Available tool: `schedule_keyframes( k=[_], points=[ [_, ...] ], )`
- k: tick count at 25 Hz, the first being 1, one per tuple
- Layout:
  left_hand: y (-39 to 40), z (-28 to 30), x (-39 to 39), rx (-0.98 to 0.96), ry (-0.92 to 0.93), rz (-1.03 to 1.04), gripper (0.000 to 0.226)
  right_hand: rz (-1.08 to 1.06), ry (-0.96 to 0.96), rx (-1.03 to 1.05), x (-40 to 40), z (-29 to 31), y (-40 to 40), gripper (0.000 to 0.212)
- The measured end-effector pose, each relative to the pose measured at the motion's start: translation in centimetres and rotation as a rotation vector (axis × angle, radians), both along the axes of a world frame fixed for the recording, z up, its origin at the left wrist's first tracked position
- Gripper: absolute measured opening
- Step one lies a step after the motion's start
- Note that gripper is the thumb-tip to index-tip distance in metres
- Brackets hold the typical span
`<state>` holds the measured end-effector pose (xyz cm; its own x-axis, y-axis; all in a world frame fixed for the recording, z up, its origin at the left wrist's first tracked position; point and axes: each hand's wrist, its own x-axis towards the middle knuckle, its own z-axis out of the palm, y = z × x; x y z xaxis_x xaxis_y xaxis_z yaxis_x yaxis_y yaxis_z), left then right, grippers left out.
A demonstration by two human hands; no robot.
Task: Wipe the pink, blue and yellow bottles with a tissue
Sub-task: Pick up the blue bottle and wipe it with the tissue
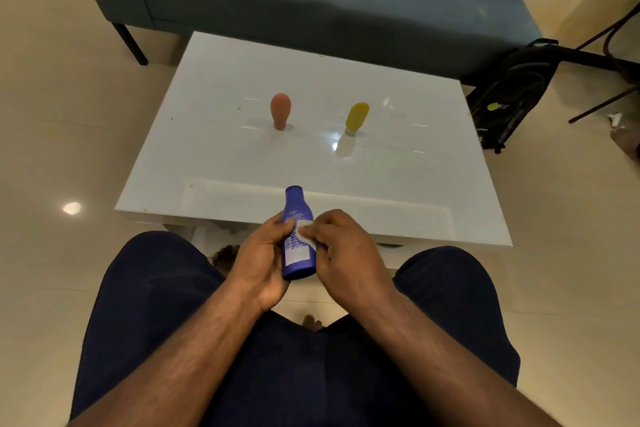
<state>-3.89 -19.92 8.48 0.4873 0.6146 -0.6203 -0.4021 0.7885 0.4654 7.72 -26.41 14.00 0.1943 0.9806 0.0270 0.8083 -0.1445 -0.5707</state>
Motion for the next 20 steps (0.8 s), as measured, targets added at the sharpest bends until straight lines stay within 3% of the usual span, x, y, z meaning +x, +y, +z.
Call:
schedule_keyframes(
  k=[5,10,17,20],
  points=[
    [0.1,0.2,0.0,0.005,0.009,0.013,0.048,0.109,-0.098,0.077,-0.5,-0.3,-1.0,0.027],
    [-0.7,0.6,0.4,-0.033,-0.053,-0.070,0.038,-0.089,-0.075,0.030,1.9,-1.0,2.7,0.022],
    [0.0,0.3,0.0,-0.060,-0.084,-0.043,0.065,0.211,-0.200,0.075,-2.3,-1.8,-1.1,0.022],
    [-0.4,0.4,0.3,-0.040,-0.025,-0.108,0.063,0.053,-0.158,0.119,0.3,-1.7,1.6,0.015]
  ],
)
